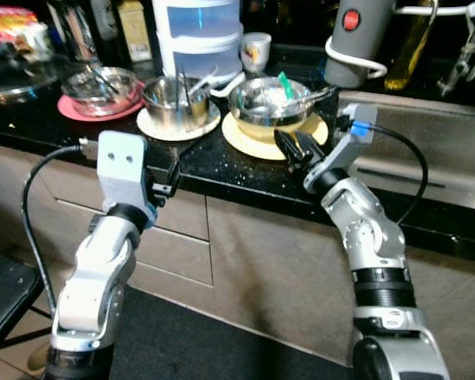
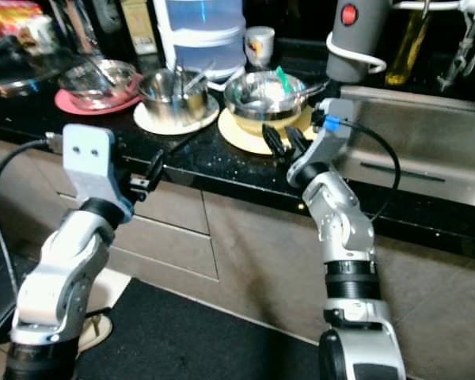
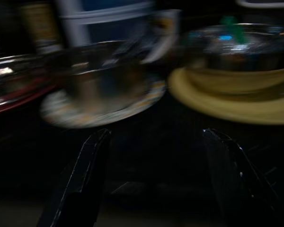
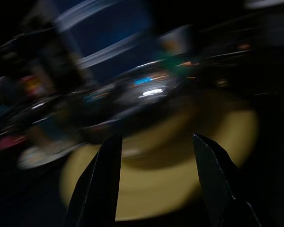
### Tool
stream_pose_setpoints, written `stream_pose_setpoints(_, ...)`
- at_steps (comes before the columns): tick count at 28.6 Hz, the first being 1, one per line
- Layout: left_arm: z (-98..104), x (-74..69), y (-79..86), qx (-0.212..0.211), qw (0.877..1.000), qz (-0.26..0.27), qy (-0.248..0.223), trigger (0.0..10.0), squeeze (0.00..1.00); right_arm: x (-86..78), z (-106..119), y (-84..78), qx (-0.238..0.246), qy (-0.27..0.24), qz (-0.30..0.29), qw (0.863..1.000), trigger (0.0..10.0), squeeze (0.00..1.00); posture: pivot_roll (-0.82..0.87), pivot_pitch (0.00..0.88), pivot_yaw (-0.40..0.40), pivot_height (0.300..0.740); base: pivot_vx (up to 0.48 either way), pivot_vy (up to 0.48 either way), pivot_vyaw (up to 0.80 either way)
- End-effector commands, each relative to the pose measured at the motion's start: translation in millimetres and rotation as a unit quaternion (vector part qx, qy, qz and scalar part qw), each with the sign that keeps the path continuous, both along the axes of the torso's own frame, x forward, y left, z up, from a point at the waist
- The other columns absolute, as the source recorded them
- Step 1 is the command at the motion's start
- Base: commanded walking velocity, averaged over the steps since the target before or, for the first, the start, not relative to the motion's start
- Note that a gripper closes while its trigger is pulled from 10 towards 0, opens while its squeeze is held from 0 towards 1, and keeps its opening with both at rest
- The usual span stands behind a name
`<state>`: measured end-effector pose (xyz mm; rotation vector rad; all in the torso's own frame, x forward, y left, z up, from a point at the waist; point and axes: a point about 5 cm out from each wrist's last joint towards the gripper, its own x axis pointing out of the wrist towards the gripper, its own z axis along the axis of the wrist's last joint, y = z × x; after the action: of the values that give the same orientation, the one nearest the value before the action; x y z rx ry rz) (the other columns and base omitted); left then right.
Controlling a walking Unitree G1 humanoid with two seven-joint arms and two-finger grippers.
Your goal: Kitchen organization
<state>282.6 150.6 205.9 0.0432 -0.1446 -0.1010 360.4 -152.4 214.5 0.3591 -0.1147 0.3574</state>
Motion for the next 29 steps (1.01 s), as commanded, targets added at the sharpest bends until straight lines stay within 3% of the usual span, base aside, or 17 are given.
stream_pose_setpoints(1,1,-0.1,-3.2,-0.001,1.0,-0.009,0.001,10.0,0.0,0.6,2,-11.7,0.018,-0.005,-0.021,1.0,10.0,0.0,0.01,0.029,0.01,0.74,0.368,0.0,-0.8)
stream_pose_setpoints(12,1,-0.3,-3.7,-0.004,1.0,-0.006,0.003,10.0,0.0,1.4,4,-12.9,0.015,-0.009,-0.032,0.999,10.0,0.0,0.01,0.028,0.01,0.74,0.359,0.0,0.0)
stream_pose_setpoints(16,0,-0.4,-2.3,-0.014,1.0,0.003,0.009,10.0,0.0,1.7,4,-13.2,0.014,-0.008,-0.033,0.999,10.0,0.0,0.01,0.029,0.008,0.74,0.0,0.0,0.0)
stream_pose_setpoints(29,-6,-9.3,-17.2,-0.033,0.998,-0.04,0.037,10.0,0.0,4.4,4,-14.5,0.007,-0.005,-0.034,0.999,10.0,0.0,0.02,0.026,0.003,0.74,0.0,0.0,0.0)
